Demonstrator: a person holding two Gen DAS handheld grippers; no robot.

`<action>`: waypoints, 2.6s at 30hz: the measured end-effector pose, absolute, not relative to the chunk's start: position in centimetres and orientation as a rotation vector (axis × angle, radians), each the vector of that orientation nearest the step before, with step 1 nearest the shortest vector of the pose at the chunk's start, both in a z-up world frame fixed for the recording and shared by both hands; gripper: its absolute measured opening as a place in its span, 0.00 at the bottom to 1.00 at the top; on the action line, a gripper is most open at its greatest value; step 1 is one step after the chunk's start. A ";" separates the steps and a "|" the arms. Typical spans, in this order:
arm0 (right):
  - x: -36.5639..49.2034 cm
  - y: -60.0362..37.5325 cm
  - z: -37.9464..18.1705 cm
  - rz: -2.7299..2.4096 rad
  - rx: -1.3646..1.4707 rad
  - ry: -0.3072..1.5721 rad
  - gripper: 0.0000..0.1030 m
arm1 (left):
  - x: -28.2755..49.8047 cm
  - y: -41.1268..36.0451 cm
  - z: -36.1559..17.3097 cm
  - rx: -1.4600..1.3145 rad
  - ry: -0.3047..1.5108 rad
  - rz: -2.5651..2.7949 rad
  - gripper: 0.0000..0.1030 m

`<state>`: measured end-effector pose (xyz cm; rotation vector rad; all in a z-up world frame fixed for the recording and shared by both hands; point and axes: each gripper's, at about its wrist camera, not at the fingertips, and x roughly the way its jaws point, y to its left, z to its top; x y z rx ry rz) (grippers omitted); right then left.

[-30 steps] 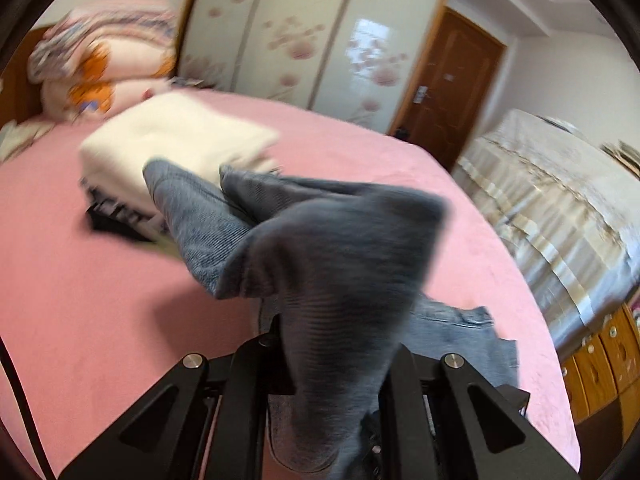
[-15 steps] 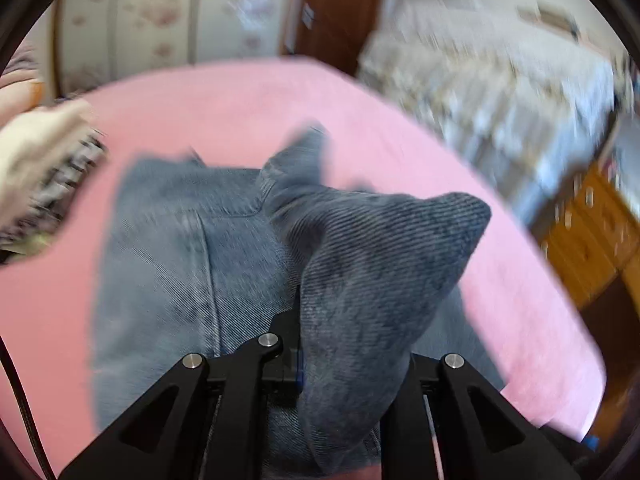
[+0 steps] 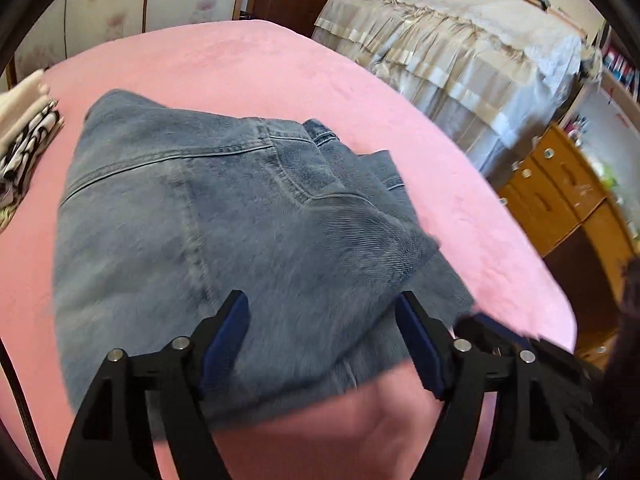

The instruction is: Fold large clothes

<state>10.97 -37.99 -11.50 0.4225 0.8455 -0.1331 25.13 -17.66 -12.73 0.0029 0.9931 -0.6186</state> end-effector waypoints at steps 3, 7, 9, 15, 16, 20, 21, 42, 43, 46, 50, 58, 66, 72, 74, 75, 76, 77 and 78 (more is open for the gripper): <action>11.3 -38.1 -10.3 -0.085 0.430 0.838 0.35 | 24.5 -14.3 -11.3 -0.067 0.980 -0.592 0.76; 12.3 -37.9 -8.7 -0.010 0.417 0.834 0.40 | 25.1 -9.2 -10.7 -0.092 0.955 -0.467 0.78; 13.7 -37.8 -8.8 0.054 0.410 0.871 0.40 | 25.8 -7.3 -11.2 -0.083 0.963 -0.412 0.78; 18.2 -39.3 -12.4 0.108 0.489 1.034 0.41 | 28.1 -2.1 -13.8 -0.121 1.040 -0.292 0.78; 18.7 -39.7 -13.0 0.121 0.518 1.051 0.41 | 28.4 -1.8 -14.2 -0.137 1.051 -0.294 0.78; 20.5 -40.4 -14.5 0.194 0.613 1.083 0.49 | 29.3 -0.3 -16.1 -0.222 1.094 -0.319 0.79; 20.9 -40.4 -14.7 0.207 0.623 1.090 0.50 | 29.4 -0.3 -16.2 -0.237 1.096 -0.325 0.79; 16.1 -41.1 -10.1 0.104 0.353 0.928 0.12 | 28.5 -6.9 -15.0 -0.080 1.037 -0.438 0.81; 16.2 -41.4 -11.5 0.085 0.353 0.961 0.13 | 28.5 -7.2 -15.3 -0.069 1.042 -0.440 0.81; 16.8 -41.2 -14.2 0.063 0.350 1.024 0.16 | 28.5 -8.3 -16.7 -0.055 1.063 -0.436 0.82; 16.9 -41.5 -12.0 0.048 0.385 1.003 0.32 | 28.7 -8.2 -15.8 -0.048 1.074 -0.445 0.82; 22.4 -42.8 -9.9 0.012 0.334 0.929 0.60 | 33.7 -7.6 -13.7 -0.085 1.070 -0.434 0.82; 30.6 -45.1 -14.0 -0.043 0.436 1.025 0.54 | 40.7 -10.0 -14.3 -0.123 1.127 -0.409 0.70; 30.1 -45.4 -13.0 -0.058 0.355 0.940 0.12 | 41.5 -11.0 -14.3 -0.086 1.047 -0.398 0.52; 30.8 -45.6 -14.8 -0.082 0.358 1.020 0.19 | 41.7 -11.2 -14.7 -0.078 1.051 -0.388 0.54; 30.9 -45.6 -14.8 -0.100 0.348 1.032 0.20 | 41.7 -11.2 -14.7 -0.072 1.051 -0.381 0.54; 30.8 -45.6 -14.3 -0.114 0.348 1.029 0.24 | 41.7 -11.2 -14.4 -0.064 1.051 -0.373 0.54; 30.4 -45.4 -13.2 -0.138 0.345 1.014 0.28 | 41.5 -11.1 -14.0 -0.055 1.051 -0.363 0.54; 29.8 -45.0 -12.4 -0.154 0.331 0.999 0.28 | 41.1 -11.1 -13.3 -0.037 1.039 -0.348 0.54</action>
